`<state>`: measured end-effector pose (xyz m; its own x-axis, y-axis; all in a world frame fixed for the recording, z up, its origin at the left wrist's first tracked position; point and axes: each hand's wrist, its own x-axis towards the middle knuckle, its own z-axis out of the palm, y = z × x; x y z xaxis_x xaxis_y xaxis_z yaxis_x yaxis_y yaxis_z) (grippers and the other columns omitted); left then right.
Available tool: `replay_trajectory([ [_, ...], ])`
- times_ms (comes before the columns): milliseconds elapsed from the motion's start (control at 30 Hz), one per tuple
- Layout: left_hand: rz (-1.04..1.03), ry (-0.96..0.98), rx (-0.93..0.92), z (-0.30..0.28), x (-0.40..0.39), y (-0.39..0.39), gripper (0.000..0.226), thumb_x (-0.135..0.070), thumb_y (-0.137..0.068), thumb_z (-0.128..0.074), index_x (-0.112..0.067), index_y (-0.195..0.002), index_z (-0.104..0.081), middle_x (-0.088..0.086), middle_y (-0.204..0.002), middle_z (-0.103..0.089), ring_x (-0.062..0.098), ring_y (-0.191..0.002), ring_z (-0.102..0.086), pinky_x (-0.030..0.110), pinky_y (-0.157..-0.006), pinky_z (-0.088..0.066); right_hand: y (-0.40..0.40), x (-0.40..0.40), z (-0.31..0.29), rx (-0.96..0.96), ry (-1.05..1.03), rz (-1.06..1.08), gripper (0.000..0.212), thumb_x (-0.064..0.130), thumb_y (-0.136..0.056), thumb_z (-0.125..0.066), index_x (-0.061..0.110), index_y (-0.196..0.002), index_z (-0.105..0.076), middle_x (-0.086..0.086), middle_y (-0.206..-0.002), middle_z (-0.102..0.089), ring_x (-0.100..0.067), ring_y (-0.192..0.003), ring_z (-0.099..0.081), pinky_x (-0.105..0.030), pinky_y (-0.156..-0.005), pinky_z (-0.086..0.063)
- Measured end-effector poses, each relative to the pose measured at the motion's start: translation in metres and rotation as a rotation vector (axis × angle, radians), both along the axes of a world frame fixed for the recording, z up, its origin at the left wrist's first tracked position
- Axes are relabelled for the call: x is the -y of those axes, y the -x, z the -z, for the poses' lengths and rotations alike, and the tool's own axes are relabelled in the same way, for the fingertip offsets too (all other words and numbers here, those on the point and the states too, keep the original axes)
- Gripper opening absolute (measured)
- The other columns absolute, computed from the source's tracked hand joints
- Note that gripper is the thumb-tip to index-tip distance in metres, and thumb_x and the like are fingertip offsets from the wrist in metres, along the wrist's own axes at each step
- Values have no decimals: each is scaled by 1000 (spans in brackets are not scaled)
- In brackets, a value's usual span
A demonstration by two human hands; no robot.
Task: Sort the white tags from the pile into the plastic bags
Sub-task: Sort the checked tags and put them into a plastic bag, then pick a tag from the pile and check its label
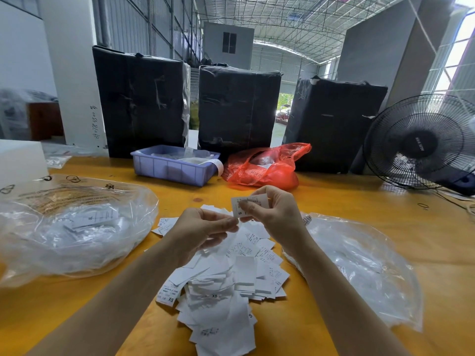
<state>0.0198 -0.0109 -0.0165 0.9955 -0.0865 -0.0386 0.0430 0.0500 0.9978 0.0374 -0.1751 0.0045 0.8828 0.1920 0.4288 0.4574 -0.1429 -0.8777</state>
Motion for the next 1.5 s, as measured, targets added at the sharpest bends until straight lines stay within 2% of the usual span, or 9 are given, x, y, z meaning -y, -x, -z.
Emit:
replay_trajectory([
  [200,-3,19,-1,1,0,-1,25,-24,-60,-76,-7,-79,-73,1,-71,-73,2,-51,-58,16,-55,-50,1,-1,2,47,86,28,14,4,-81,-71,4,-84,-57,-24,-82,-68,-26,-67,-68,-37,-64,-56],
  [400,-31,43,4,2,-2,-2,31,-21,-59,-76,-2,-84,-73,3,-72,-72,4,-53,-58,15,-52,-50,-1,1,3,-76,114,-79,14,4,-78,-74,4,-78,-59,-9,-68,-66,-11,-53,-63,-19,-49,-48],
  [600,-48,37,14,6,-1,-5,28,-16,-60,-77,-2,-84,-74,8,-74,-70,8,-60,-58,16,-59,-53,-4,10,2,-234,136,-140,15,4,-73,-77,3,-81,-64,0,-61,-65,-7,-50,-58,-21,-52,-49],
  [733,-33,50,22,8,2,-5,33,-19,-57,-76,-1,-84,-72,7,-71,-70,7,-58,-62,21,-64,-53,-4,7,3,-244,215,-142,24,4,-83,-68,2,-106,-63,-7,-80,-64,-7,-57,-58,-23,-62,-51],
  [900,-37,92,46,10,5,-3,29,-18,-59,-74,2,-80,-71,12,-73,-72,14,-65,-69,21,-57,-54,0,2,4,-303,338,-239,35,-1,-93,-52,4,-127,-53,-9,-90,-58,-9,-66,-55,-21,-66,-52],
  [1067,-123,79,35,9,6,-6,36,-31,-71,-70,3,-82,-71,13,-74,-71,18,-68,-68,28,-65,-59,0,3,3,-238,255,-148,46,-4,-85,-63,2,-129,-51,-10,-85,-60,-13,-59,-60,-22,-60,-55],
  [1200,-175,85,24,9,6,-8,29,-25,-79,-70,3,-84,-70,13,-73,-70,18,-66,-68,26,-58,-58,-2,5,3,-221,195,-125,44,-2,-78,-72,-1,-119,-56,-10,-74,-64,-11,-54,-62,-21,-57,-55],
  [1367,-245,72,24,12,7,-9,30,-25,-79,-72,4,-86,-72,13,-71,-67,20,-67,-64,28,-60,-56,-2,0,7,-200,347,-143,32,13,-86,-66,5,-117,-64,-3,-70,-64,-5,-53,-55,-19,-58,-52],
  [1500,-281,117,3,13,7,-11,29,-25,-78,-74,2,-88,-71,14,-76,-66,22,-70,-63,31,-63,-54,-1,-2,8,-236,348,-161,40,10,-88,-64,9,-127,-57,-1,-75,-63,-5,-57,-57,-20,-61,-51],
])
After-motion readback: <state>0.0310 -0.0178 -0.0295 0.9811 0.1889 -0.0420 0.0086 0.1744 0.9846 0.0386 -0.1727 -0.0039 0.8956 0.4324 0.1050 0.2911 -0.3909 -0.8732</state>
